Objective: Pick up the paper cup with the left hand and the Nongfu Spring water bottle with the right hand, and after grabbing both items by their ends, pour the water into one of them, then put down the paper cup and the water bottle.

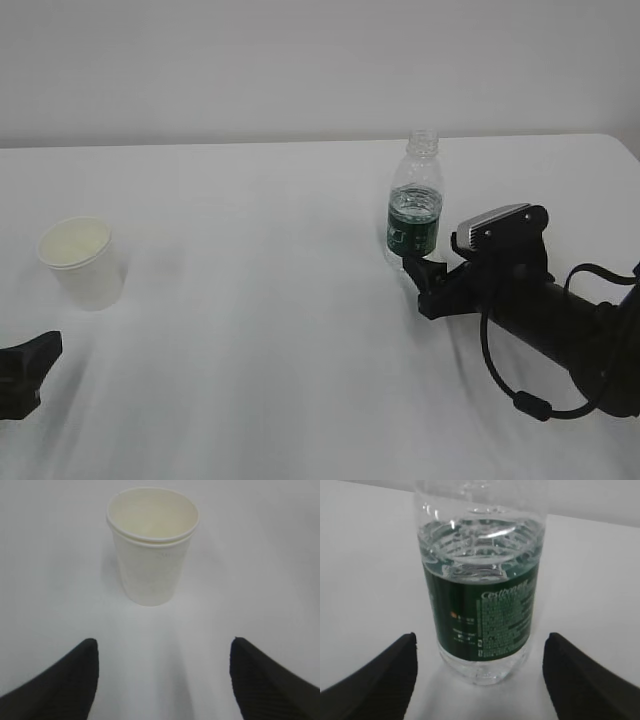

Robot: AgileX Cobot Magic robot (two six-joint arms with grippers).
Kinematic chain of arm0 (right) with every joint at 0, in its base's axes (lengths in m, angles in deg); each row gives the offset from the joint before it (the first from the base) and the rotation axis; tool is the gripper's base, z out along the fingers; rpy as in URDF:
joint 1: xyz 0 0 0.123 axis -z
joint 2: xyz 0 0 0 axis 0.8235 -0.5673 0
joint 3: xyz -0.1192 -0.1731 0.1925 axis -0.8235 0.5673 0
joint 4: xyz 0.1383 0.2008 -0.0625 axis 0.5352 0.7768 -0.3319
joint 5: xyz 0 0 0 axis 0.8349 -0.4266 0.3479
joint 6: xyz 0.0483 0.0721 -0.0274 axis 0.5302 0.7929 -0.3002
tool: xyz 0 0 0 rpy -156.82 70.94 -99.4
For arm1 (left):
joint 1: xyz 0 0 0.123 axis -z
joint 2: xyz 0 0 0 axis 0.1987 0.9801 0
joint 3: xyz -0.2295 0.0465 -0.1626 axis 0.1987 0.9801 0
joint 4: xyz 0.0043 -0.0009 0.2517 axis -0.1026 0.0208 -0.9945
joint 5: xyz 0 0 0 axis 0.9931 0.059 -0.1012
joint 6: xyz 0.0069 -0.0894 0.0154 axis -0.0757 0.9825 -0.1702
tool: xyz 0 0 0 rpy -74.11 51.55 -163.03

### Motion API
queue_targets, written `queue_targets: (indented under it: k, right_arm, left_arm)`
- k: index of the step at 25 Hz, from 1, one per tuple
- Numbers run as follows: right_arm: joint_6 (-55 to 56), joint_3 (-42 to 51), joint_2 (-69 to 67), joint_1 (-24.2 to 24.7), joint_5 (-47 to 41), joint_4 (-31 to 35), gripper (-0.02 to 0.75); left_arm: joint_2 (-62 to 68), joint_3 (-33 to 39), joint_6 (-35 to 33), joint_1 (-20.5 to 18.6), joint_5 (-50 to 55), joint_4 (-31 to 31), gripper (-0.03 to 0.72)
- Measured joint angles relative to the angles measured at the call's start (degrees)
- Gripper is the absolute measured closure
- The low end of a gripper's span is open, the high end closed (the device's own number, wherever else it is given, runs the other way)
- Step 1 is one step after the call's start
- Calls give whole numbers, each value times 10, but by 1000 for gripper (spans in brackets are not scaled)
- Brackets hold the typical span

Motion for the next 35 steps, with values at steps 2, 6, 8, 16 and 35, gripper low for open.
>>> queue_targets:
  k: [2, 6, 8, 16, 35]
  right_arm:
    - [1, -2, -7, 0, 0, 0, 144]
    - [7, -10, -9, 0, 0, 0, 145]
    - [7, -16, -9, 0, 0, 0, 145]
    - [7, -41, -11, 0, 0, 0, 144]
    - [17, -94, -38, 0, -7, -5, 144]
  left_arm:
    - [0, 0, 0, 0, 0, 0, 101]
    - [0, 0, 0, 0, 0, 0, 101]
    - [0, 0, 0, 0, 0, 0, 101]
    - [0, 0, 0, 0, 0, 0, 101]
    - [0, 0, 0, 0, 0, 0, 101]
